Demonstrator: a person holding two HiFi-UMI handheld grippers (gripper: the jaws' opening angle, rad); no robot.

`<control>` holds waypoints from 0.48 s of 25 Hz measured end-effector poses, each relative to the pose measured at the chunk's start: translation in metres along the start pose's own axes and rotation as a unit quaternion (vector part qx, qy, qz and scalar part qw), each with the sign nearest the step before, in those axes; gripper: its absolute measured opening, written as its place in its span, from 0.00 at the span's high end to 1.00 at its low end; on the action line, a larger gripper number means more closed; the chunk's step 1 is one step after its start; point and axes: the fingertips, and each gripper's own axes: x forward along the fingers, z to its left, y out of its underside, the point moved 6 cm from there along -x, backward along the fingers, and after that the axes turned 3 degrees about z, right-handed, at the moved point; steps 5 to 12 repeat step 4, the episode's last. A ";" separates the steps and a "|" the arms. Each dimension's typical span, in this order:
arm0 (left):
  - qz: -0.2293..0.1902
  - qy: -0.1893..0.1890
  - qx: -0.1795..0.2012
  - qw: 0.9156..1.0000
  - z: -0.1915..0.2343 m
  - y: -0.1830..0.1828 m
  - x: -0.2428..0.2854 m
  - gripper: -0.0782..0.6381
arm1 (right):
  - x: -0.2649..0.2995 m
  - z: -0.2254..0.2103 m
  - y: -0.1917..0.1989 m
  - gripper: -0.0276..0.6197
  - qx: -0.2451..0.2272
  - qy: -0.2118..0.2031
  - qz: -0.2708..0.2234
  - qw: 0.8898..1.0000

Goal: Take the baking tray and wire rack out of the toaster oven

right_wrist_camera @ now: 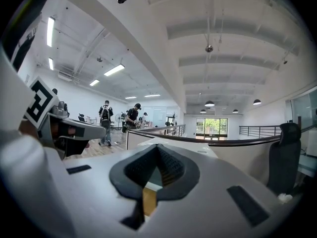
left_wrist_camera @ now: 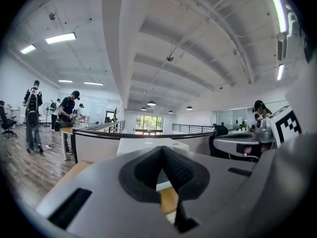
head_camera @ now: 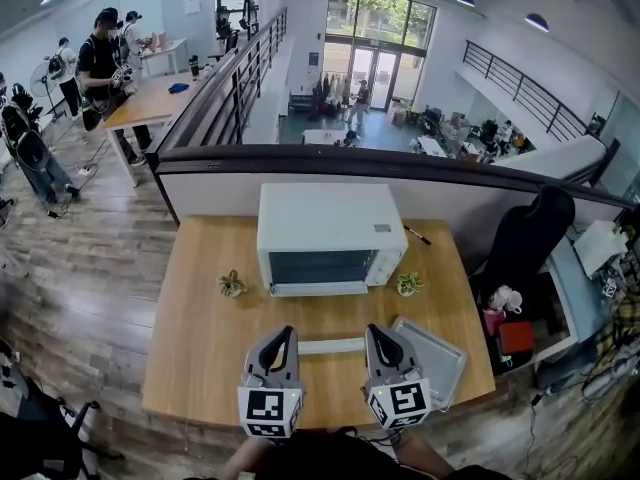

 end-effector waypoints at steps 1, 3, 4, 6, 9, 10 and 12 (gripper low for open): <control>0.001 0.000 0.000 1.000 0.002 0.002 -0.002 0.86 | 0.001 0.004 0.001 0.95 0.001 -0.001 0.000 1.000; 0.001 -0.001 0.000 1.000 0.007 0.006 -0.007 0.86 | 0.002 0.013 0.003 0.95 0.001 -0.003 -0.001 1.000; 0.001 -0.001 0.000 1.000 0.010 0.008 -0.010 0.86 | 0.003 0.017 0.005 0.95 0.001 -0.004 -0.001 1.000; 0.001 -0.001 0.000 1.000 0.010 0.008 -0.010 0.86 | 0.003 0.017 0.005 0.95 0.001 -0.004 -0.001 1.000; 0.001 -0.001 0.000 1.000 0.010 0.008 -0.010 0.86 | 0.003 0.017 0.005 0.95 0.001 -0.004 -0.001 1.000; 0.001 -0.001 0.000 1.000 0.010 0.008 -0.010 0.86 | 0.003 0.017 0.005 0.95 0.001 -0.004 -0.001 1.000; 0.001 -0.001 0.000 1.000 0.010 0.008 -0.010 0.86 | 0.003 0.017 0.005 0.95 0.001 -0.004 -0.001 1.000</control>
